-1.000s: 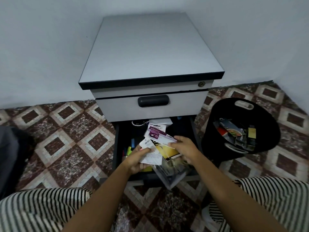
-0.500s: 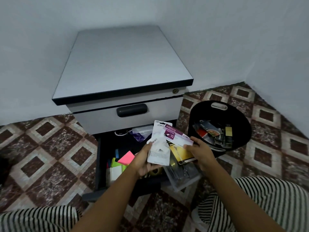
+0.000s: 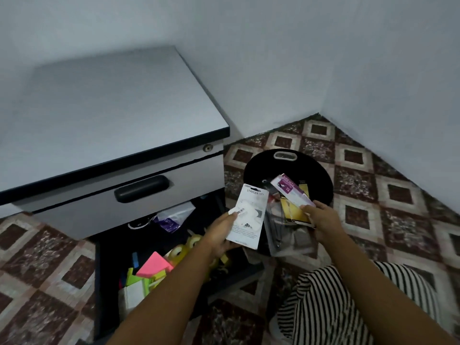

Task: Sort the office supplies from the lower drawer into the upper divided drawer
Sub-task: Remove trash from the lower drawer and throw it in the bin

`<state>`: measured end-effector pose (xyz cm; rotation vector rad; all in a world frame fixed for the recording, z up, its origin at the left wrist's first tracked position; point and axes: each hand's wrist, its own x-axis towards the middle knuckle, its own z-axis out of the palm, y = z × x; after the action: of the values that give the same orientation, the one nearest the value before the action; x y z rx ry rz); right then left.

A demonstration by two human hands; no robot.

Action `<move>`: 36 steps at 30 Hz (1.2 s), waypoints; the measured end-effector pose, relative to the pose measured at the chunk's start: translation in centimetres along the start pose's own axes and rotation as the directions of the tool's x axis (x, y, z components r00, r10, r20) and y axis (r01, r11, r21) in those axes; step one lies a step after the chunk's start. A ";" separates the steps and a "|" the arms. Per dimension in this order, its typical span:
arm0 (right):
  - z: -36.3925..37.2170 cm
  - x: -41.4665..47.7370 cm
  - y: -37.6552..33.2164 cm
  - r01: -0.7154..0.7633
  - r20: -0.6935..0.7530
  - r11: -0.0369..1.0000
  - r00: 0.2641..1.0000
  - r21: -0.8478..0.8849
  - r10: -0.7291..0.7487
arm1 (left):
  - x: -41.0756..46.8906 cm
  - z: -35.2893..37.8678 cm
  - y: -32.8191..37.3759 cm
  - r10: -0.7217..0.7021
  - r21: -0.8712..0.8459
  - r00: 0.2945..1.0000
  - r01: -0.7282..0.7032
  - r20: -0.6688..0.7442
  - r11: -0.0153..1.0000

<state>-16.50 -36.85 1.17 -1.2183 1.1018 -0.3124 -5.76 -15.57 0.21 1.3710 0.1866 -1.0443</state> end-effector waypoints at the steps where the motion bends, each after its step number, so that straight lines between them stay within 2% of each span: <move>1: 0.0 0.7 -0.1 -0.025 -0.029 1.000 0.999 -0.001 0.025 | 0.6 0.7 0.4 0.003 0.015 1.000 -0.003 0.009 1.000; 6: 0.0 5.4 -1.0 -0.118 -0.111 0.985 0.985 0.127 0.132 | 4.0 4.7 2.6 0.035 0.099 0.999 -0.034 -0.008 0.994; 11: 0.5 7.3 -3.9 -0.120 -0.178 0.986 0.974 0.112 0.138 | 6.2 7.5 5.6 0.029 0.025 1.000 -0.028 -0.006 0.999; 13: 0.4 8.2 -4.5 -0.130 -0.139 0.984 0.979 0.121 0.147 | 6.7 8.2 6.5 -0.015 0.052 0.999 0.013 0.036 0.999; 16: 0.5 7.8 -4.7 -0.198 0.017 0.960 0.980 0.195 0.199 | 7.6 8.7 7.0 -0.124 0.091 0.990 0.118 0.060 0.989; 20: 1.2 7.5 -3.0 -0.217 0.076 0.967 0.975 0.133 0.208 | 8.4 8.6 6.2 -0.111 0.074 0.994 0.112 -0.017 0.991; 24: 2.1 7.4 -1.6 -0.208 0.106 0.978 0.973 0.009 0.206 | 8.6 7.1 5.7 -0.086 -0.003 0.996 0.086 -0.036 0.996; 27: 3.4 6.2 -1.8 -0.139 0.143 0.989 0.979 -0.058 0.146 | 8.1 6.0 5.5 -0.063 -0.021 0.997 0.062 -0.053 0.998; 31: 5.7 4.0 -2.3 0.031 0.144 0.974 0.990 -0.226 0.002 | 6.6 4.4 5.1 -0.016 0.060 0.995 0.022 -0.103 0.998; 34: 7.5 1.4 -2.2 0.158 0.159 0.924 0.981 -0.348 -0.108 | 4.9 2.3 4.1 0.027 0.068 0.991 -0.018 -0.131 0.998; 36: 8.4 -0.4 -1.7 0.279 0.195 0.852 0.957 -0.443 -0.213 | 4.1 0.8 3.3 0.041 0.071 0.987 -0.030 -0.153 0.997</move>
<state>-9.32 -32.27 2.32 -1.7956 0.9228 -0.1527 -1.50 -18.76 0.04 1.5136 0.2419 -0.9219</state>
